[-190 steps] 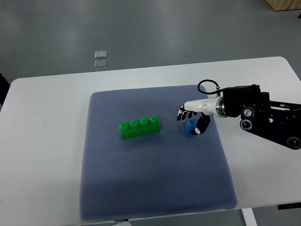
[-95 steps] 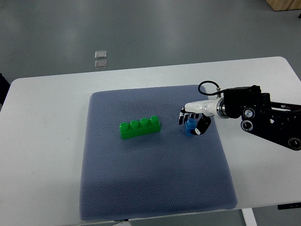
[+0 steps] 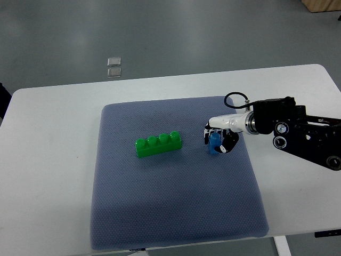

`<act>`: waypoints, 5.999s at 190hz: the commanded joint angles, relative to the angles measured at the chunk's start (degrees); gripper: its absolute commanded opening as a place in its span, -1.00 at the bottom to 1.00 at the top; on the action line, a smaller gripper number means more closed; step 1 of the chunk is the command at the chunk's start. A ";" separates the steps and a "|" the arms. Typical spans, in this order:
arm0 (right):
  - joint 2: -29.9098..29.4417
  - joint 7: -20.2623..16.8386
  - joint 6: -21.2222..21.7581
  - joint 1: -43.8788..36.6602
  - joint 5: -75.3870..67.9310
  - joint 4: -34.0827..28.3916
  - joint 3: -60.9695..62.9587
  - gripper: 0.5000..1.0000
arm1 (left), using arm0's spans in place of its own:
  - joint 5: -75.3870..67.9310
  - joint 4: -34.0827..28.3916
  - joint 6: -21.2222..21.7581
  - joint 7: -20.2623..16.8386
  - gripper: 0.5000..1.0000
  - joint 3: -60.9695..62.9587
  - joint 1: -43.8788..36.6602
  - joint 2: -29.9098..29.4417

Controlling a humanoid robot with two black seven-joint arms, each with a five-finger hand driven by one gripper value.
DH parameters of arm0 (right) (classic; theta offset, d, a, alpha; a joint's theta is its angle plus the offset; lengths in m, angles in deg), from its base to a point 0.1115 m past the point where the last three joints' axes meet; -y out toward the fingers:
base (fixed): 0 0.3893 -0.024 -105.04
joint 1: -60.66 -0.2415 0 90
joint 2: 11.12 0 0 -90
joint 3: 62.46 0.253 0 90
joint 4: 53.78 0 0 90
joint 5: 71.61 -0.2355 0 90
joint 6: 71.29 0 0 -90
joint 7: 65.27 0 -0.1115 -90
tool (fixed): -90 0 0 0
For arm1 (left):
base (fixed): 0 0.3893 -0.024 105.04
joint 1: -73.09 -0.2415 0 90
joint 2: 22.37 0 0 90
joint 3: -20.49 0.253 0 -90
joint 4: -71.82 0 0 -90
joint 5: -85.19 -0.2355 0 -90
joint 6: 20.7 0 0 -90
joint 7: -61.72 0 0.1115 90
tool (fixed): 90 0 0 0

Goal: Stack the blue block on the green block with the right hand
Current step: 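Close the right hand fingers on the blue block, then lift the blue block and carry it over the green block, then lower the blue block onto the green block's studs, then open the right hand fingers to release the blue block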

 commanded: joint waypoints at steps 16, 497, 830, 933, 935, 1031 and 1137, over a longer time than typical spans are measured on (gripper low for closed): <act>0.00 0.08 0.02 0.07 0.00 0.00 0.05 -0.65 | 0.01 0.00 0.00 0.00 1.00 0.00 0.00 0.00; -13.80 4.56 -6.14 -7.48 8.09 3.52 -1.71 -0.75 | 0.01 0.00 0.00 0.00 1.00 0.00 0.00 0.00; -17.05 5.79 -7.81 -4.32 11.69 6.33 -2.59 -0.75 | 0.01 0.00 0.00 0.00 1.00 0.00 0.00 0.00; -18.02 5.97 -8.25 -3.35 12.39 7.03 -2.59 -0.75 | 0.01 0.00 0.00 0.00 1.00 0.00 0.00 0.00; -18.02 5.97 -8.25 -3.27 12.39 7.12 -2.59 -0.75 | 0.01 0.00 0.00 0.00 1.00 0.00 0.00 0.00; -17.67 6.76 -8.60 -3.44 12.13 7.56 -2.42 0.00 | 0.01 0.00 0.00 0.00 1.00 0.00 0.00 0.00; -17.58 7.64 -8.51 -3.97 11.69 7.56 -1.89 0.15 | 0.01 0.00 0.00 0.00 1.00 0.00 0.00 0.00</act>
